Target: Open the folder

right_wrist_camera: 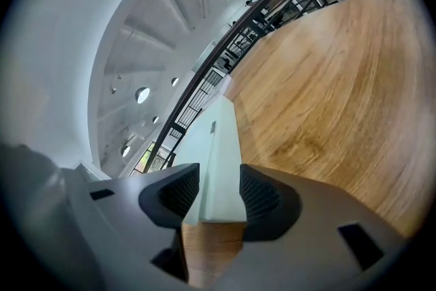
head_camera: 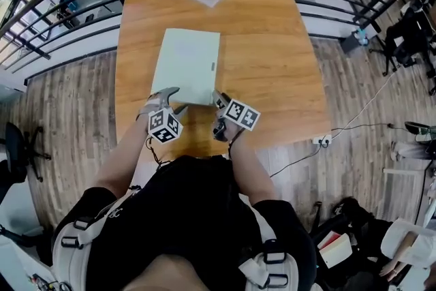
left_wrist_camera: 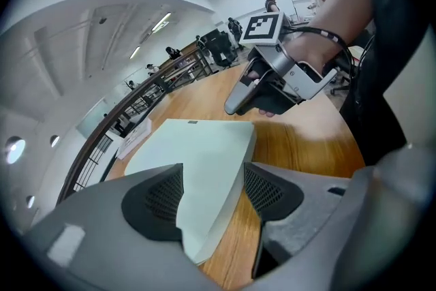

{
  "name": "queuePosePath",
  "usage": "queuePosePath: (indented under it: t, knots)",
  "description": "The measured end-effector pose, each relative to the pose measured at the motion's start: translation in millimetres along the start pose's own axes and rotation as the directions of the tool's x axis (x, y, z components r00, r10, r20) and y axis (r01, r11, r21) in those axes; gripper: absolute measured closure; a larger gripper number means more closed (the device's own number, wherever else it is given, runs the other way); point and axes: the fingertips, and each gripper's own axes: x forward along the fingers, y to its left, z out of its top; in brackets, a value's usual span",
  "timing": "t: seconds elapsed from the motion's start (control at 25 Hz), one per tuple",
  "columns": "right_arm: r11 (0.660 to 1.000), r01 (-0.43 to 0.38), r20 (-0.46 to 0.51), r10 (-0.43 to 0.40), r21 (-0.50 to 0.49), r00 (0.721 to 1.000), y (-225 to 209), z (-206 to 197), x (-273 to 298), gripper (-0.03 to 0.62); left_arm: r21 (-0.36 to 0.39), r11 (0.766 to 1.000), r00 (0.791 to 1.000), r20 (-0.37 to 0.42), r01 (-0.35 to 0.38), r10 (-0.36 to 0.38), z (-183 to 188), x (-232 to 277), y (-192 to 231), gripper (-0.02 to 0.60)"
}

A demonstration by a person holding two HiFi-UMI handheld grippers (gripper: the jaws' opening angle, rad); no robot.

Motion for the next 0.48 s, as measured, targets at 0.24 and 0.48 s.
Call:
queuePosePath:
  t: [0.24, 0.48]
  knots:
    - [0.998, -0.025, -0.056, 0.028, 0.054, 0.998, -9.6, -7.7, 12.6, 0.427, 0.036, 0.999, 0.998, -0.068, 0.020, -0.017, -8.9, 25.2, -10.3, 0.313]
    - [0.981, -0.106, -0.075, 0.119, 0.161, 0.990, -7.0, -13.4, 21.6, 0.433, 0.011, 0.998, 0.991, -0.116, 0.063, -0.061, -19.2, 41.8, -16.9, 0.314]
